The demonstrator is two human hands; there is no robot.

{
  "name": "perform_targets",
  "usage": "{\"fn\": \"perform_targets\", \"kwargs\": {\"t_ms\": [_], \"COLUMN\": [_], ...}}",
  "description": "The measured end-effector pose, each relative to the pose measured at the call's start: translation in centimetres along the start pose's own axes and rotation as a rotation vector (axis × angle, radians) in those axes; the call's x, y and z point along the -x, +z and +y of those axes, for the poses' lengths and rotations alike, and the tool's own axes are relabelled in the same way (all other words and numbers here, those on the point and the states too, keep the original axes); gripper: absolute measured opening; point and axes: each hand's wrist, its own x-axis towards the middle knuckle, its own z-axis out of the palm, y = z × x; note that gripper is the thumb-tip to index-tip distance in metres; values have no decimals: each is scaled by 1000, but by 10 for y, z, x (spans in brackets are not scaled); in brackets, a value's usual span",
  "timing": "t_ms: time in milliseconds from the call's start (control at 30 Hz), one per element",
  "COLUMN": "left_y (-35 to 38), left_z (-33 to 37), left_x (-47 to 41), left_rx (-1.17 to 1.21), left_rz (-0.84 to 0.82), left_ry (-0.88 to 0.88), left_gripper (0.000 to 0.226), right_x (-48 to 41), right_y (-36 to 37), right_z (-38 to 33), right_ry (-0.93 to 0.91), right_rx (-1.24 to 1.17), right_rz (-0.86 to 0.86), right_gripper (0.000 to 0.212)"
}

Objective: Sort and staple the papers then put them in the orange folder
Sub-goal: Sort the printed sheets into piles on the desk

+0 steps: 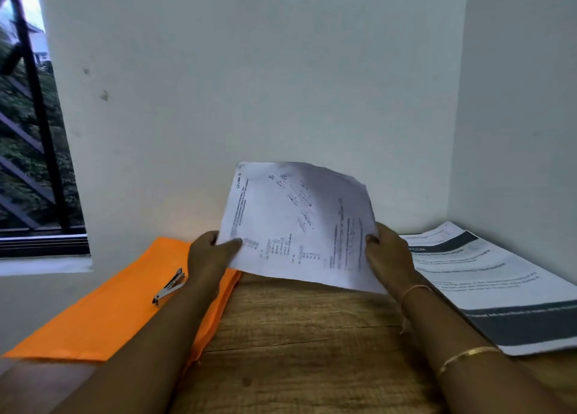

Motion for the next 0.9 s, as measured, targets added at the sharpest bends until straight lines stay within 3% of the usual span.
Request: {"fn": "perform_targets", "kwargs": {"t_ms": [100, 267, 333, 433, 533, 733, 900], "left_y": [12, 29, 33, 35, 33, 30, 14], "left_z": [-1, 3, -2, -16, -21, -22, -12], "left_x": [9, 23, 24, 25, 21, 13, 0], "left_rx": [-339, -444, -549, -704, -716, -581, 109], "left_rz": [-87, -129, -137, -271, -283, -146, 96], "left_ry": [149, 381, 340, 199, 149, 84, -161], "left_gripper": [19, 40, 39, 38, 42, 28, 14], "right_x": [3, 10, 10, 8, 4, 1, -6], "right_y": [2, 7, 9, 13, 14, 4, -8], "right_z": [-5, -16, -11, 1, 6, 6, 12], "right_ry": [-110, -228, -163, -19, 23, 94, 254], "right_rx": [74, 100, 146, 267, 266, 97, -246], "right_rz": [144, 243, 183, -45, -112, -130, -205], "right_gripper": [17, 16, 14, 17, 24, 23, 23]}}
